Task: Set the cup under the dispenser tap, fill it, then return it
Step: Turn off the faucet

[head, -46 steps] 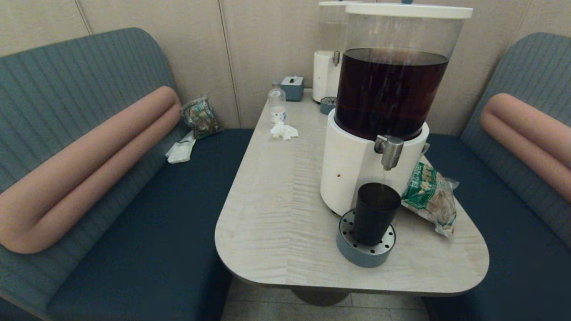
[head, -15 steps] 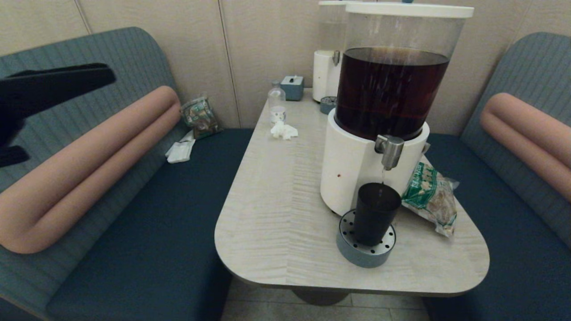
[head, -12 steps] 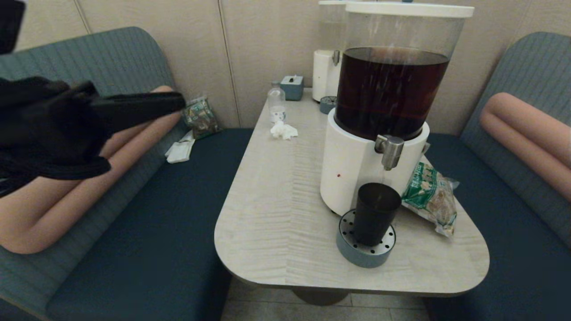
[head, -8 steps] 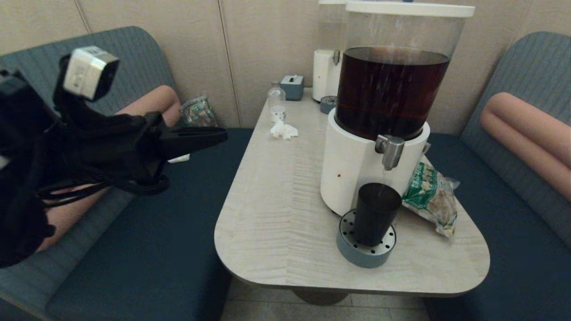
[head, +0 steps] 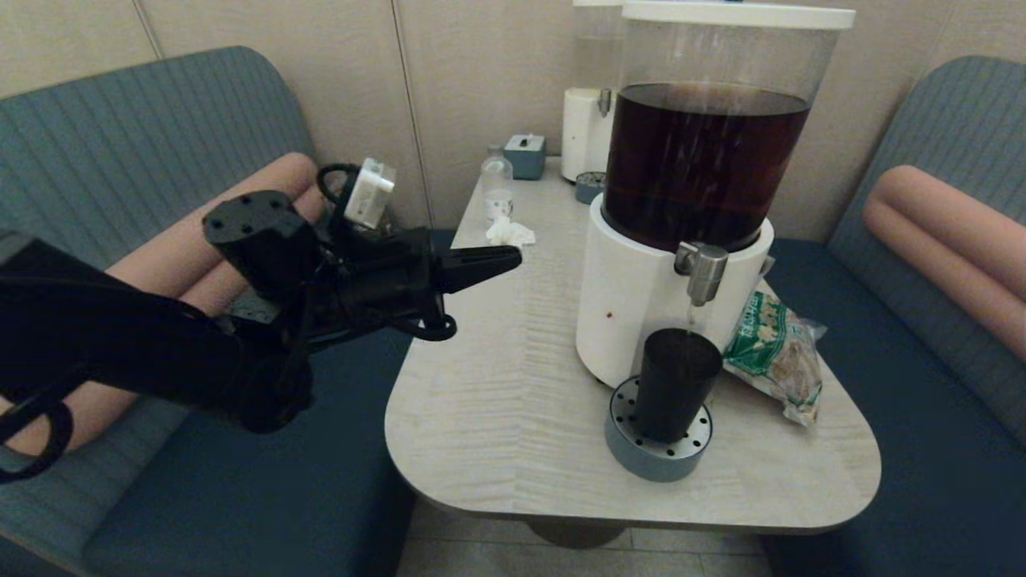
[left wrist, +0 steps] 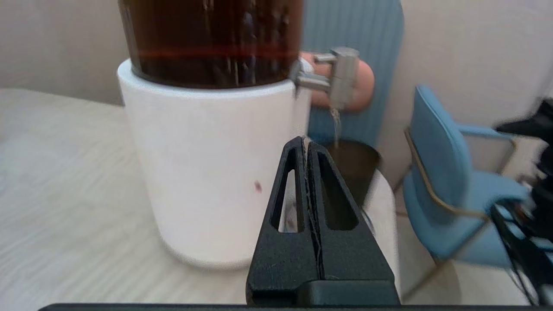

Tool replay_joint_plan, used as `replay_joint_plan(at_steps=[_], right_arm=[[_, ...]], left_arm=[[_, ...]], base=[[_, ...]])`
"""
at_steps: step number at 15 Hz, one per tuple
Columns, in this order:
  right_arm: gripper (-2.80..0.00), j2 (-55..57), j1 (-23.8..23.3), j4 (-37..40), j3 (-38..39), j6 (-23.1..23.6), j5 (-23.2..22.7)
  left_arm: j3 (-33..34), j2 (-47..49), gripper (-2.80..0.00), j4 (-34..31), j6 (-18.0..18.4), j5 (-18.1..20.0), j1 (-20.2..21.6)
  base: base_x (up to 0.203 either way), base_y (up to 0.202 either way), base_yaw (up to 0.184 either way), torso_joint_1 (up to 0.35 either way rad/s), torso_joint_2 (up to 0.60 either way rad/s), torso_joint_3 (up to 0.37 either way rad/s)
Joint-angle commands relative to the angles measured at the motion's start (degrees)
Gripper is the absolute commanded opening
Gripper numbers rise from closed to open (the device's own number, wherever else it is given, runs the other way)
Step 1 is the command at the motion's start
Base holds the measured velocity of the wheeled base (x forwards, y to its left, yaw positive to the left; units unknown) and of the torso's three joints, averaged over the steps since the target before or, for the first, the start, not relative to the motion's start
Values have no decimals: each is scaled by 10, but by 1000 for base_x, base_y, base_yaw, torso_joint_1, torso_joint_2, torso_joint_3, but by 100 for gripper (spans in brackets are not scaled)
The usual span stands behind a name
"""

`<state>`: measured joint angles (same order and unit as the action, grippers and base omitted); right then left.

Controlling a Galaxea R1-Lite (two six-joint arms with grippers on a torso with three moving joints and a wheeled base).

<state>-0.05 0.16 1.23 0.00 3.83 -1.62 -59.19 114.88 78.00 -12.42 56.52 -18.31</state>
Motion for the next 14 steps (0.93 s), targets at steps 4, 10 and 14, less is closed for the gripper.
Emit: replay_joint_plan(at_steps=[4,10,14], right_arm=[[-280,0,0,0,0,0,0],[-280,0,0,0,0,0,0],[-280,0,0,0,1,0,0]], left_arm=[[-108,85,-280,3,-1,-47,-80],[-179,126,-280,-1,-1,-85,-133],[-191,129,-280,-7,-1,-93,-146]], base=[[0,0,0,0,0,0],[0,0,0,0,0,0],[0,0,0,0,0,0]])
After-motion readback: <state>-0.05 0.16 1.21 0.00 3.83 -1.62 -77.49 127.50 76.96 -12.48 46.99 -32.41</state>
